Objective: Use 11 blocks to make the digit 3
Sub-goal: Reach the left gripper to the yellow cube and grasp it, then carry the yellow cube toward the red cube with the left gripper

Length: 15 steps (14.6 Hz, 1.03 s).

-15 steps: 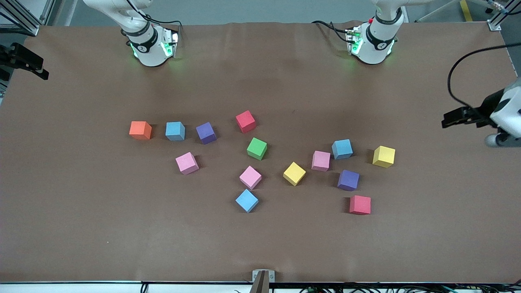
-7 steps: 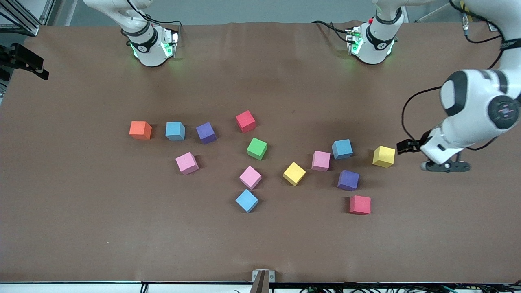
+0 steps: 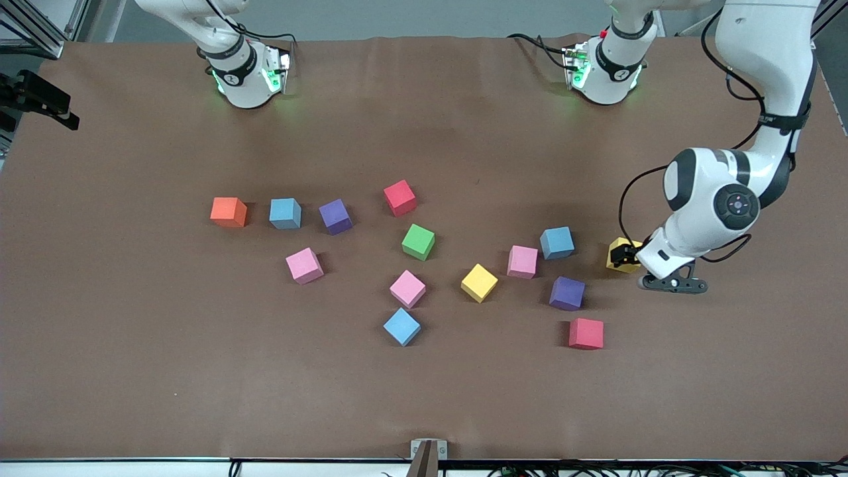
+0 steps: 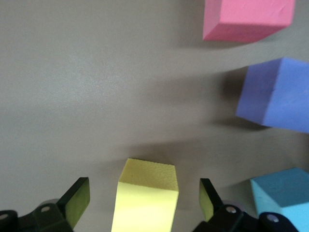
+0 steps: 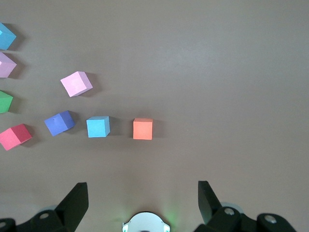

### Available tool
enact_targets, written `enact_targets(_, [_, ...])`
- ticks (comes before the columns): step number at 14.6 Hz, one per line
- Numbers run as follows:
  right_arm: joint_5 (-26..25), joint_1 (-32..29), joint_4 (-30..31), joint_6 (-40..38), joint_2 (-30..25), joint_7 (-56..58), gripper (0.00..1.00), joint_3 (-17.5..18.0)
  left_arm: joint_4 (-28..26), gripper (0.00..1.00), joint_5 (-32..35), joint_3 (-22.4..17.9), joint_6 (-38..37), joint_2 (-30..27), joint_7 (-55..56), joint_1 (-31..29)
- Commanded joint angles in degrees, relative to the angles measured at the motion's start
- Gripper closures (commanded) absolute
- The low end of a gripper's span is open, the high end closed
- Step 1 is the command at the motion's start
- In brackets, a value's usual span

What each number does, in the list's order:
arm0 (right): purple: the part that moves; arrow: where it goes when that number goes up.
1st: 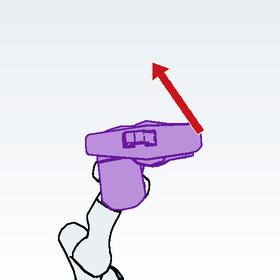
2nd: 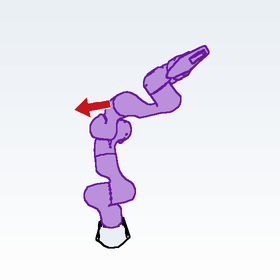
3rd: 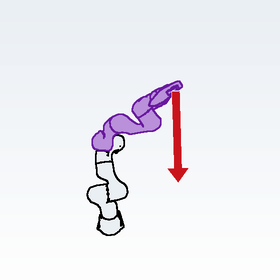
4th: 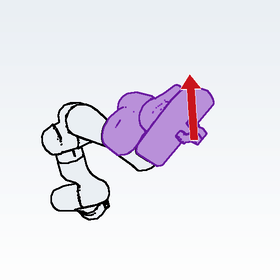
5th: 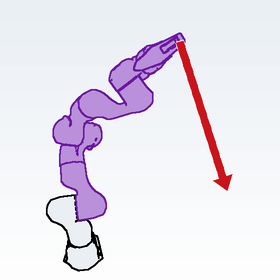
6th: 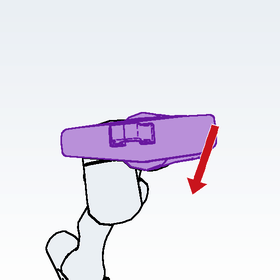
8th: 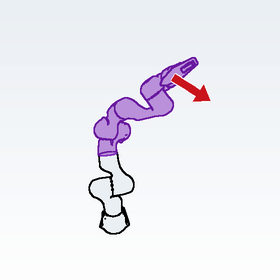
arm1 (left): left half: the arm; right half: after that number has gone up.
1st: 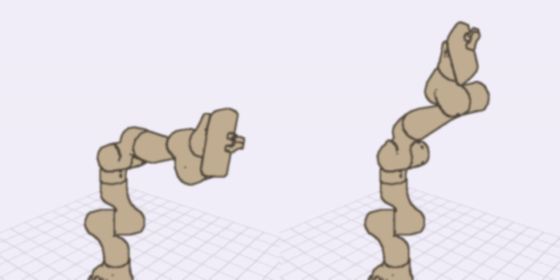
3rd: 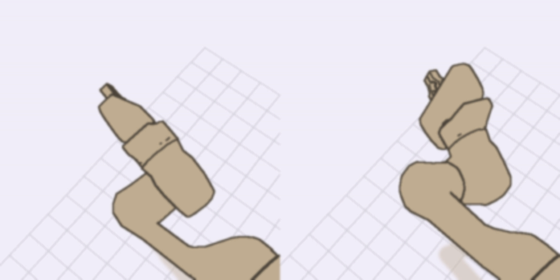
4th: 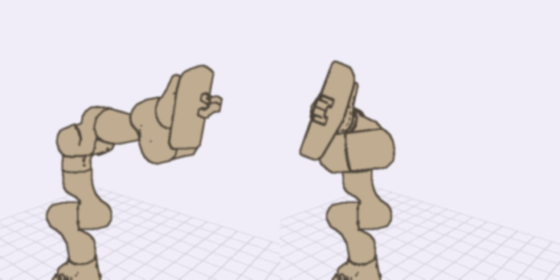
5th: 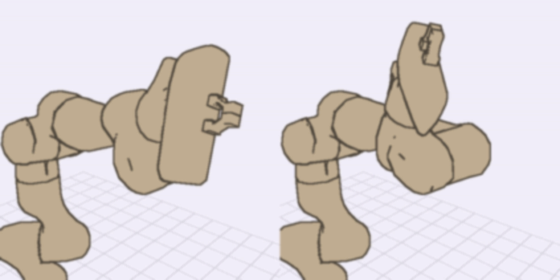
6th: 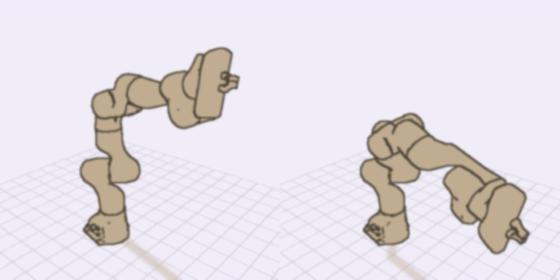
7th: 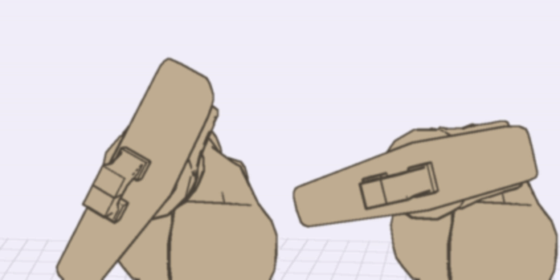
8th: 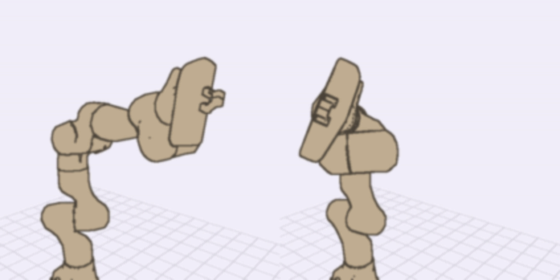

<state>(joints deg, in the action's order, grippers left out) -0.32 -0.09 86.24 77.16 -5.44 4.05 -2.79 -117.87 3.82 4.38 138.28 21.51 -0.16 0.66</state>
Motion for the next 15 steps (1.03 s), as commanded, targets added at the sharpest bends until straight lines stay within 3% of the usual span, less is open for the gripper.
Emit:
enact_targets(1, [-0.03,-0.88,0.33,-0.35,-0.27,0.87,0.0,0.33,-1.84,0.0,2.59,0.02,1.11,-0.33,-0.81,-0.3])
enact_targets(8, [-0.03,-0.79,0.33,-0.7,-0.36,0.78,0.0,0.33,-8.25,0.0,3.57,0.1,9.45,0.2,-2.92,-0.75])
enact_targets(10, [-0.03,-0.7,0.33,-0.61,-0.36,0.78,0.0,0.24,-8.78,0.12,3.57,0.1,9.72,0.29,-2.92,-0.75])
enact_targets(13, [-0.03,-0.7,0.33,-0.61,-0.36,0.69,0.0,0.24,-9.57,0.43,3.57,0.1,9.9,0.2,-2.92,-0.83])
enact_targets(15, [-0.03,-0.62,0.33,-0.44,-0.36,0.69,0.0,0.24,-9.58,0.54,3.57,0.1,9.2,-0.59,-2.4,-0.75])
